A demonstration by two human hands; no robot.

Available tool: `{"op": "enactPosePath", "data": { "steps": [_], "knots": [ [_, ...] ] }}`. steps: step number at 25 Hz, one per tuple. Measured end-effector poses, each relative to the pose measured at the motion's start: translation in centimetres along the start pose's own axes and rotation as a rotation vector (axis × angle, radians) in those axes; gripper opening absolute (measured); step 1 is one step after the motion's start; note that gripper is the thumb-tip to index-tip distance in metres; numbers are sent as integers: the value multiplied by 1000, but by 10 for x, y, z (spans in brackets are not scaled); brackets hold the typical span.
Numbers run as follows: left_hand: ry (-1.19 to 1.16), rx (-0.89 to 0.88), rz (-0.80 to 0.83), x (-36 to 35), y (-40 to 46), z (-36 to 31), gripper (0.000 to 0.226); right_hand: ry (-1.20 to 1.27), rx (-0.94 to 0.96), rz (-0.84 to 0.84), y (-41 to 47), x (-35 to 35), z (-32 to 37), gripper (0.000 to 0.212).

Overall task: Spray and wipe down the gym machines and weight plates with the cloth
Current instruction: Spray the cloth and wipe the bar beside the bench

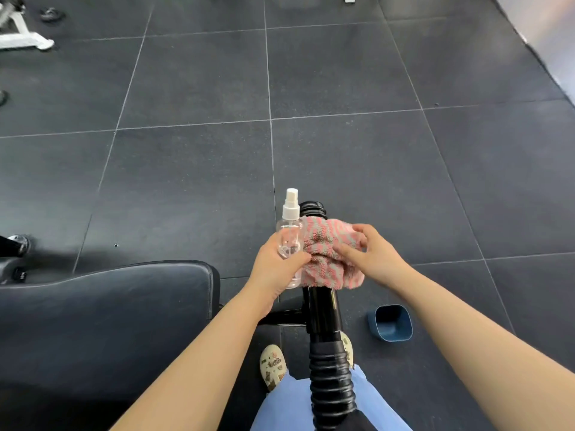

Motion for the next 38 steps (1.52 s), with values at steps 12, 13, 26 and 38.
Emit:
{"op": "enactPosePath", "data": {
  "steps": [12,13,26,38],
  "knots": [
    [183,-43,168,-56,17,0,61,363,180,48,1,-15,13,17],
    [98,-10,196,-52,16,4,73,358,173,27,2,-11,11,13],
    [218,274,-166,-49,62,44,102,585,-35,412,25,13,-19,28],
    [-482,362,83,-40,68,62,56,779,-98,530,38,7,-19,38]
  ]
}}
Point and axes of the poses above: each hand's wrist, its own y-axis towards the middle knuckle, its own x-axis out of the back of the hand, z = x × y, the point moved 1 cm from there along y, towards the middle knuckle, and after that the axes turned 4 degrees about z, right-handed, at the moved point
